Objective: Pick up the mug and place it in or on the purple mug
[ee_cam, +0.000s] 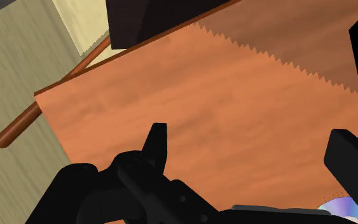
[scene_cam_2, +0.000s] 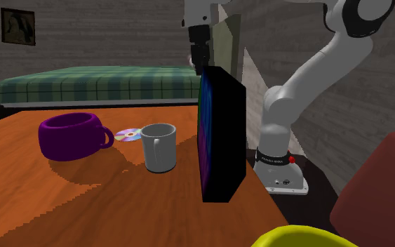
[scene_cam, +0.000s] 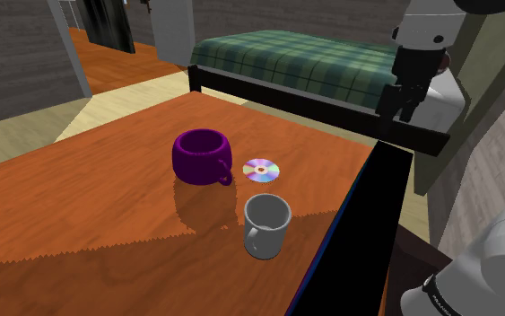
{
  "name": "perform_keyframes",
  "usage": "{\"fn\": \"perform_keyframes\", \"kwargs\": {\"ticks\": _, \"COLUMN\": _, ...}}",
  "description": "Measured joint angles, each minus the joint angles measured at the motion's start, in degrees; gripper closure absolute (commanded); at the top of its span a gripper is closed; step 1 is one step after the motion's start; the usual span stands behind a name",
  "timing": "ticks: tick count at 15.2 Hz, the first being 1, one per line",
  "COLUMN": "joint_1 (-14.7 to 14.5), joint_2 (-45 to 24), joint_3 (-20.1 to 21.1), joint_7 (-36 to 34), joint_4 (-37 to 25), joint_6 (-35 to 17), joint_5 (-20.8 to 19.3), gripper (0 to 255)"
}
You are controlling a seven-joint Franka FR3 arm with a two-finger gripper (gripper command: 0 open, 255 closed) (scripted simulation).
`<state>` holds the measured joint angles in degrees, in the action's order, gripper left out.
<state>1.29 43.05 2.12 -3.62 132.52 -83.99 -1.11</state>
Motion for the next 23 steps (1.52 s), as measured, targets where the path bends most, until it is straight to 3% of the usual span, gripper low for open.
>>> {"fn": "perform_keyframes", "kwargs": {"ticks": 4, "joint_1": -0.73, "joint_2": 0.79, "joint_3": 2.13, "joint_7": -2.94, "joint_4": 1.68, "joint_6": -1.46, "joint_5": 2.24, "gripper": 0}}
{"fn": "perform_keyframes", "kwargs": {"ticks": 12, "joint_1": -3.68, "joint_2": -0.05, "joint_3": 11.28, "joint_7": -14.43, "joint_4": 6.09, "joint_6": -9.73, "joint_5": 10.86, "gripper": 0}}
{"fn": "perform_keyframes", "kwargs": {"ticks": 23, "joint_1": -5.95, "joint_2": -9.62, "joint_3": 26.12, "joint_7": -30.83, "joint_4": 3.88, "joint_6": -23.48, "joint_5": 19.26, "gripper": 0}}
